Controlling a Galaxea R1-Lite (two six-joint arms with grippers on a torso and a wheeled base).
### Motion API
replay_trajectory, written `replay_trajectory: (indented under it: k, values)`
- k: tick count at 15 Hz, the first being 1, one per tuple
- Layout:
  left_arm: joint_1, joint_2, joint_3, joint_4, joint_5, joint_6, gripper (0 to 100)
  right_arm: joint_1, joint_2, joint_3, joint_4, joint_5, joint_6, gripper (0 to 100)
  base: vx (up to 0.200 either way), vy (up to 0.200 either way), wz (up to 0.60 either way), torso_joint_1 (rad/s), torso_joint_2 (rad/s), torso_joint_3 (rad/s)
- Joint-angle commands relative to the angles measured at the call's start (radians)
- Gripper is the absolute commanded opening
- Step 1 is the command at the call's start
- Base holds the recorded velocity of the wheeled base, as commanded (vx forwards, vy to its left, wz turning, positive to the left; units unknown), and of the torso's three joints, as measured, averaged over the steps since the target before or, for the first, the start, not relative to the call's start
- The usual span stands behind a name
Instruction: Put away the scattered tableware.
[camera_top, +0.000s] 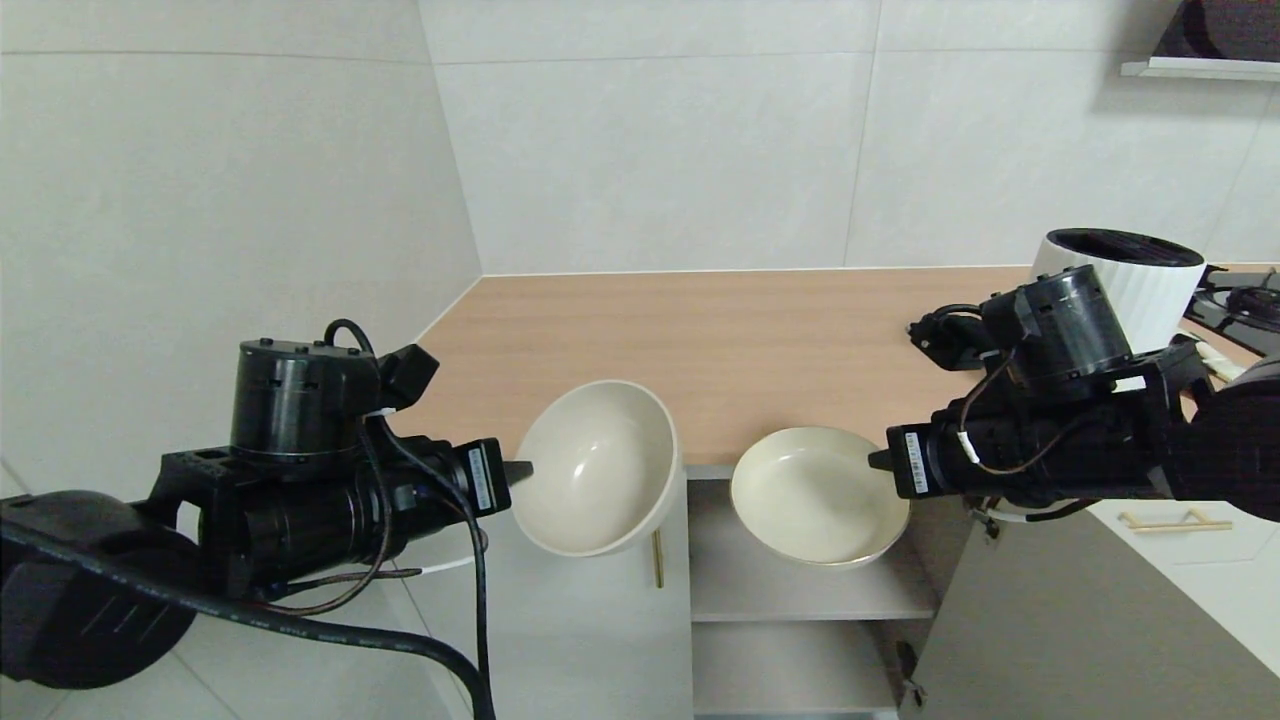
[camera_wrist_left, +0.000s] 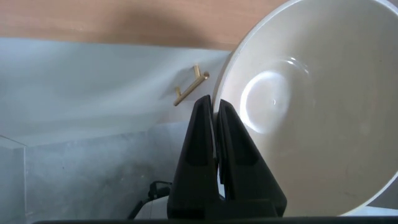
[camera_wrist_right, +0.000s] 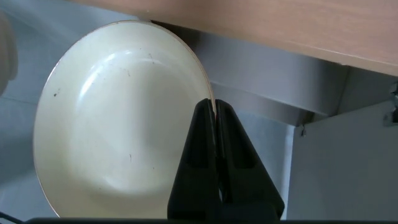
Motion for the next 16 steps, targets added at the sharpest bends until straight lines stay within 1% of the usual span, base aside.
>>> replay_trajectory:
  k: [1,10,16]
  values:
    - [0.0,0.004,0.0,0.001,0.0,0.0,0,0.0,0.004,0.0,0.001,0.0,0.0,0,0.0,0.0,0.0,-0.139,0.32,0.193]
    - [0.0,0.008,-0.001,0.001,0.0,0.0,0,-0.001,0.018,0.0,0.001,-0.001,-0.002,0,0.0,0.0,0.0,-0.187,0.47,0.267]
    - [0.0,0.011,-0.001,0.001,0.0,0.0,0,-0.001,0.024,0.001,0.001,-0.001,-0.002,0,0.0,0.0,0.0,-0.157,0.46,0.299]
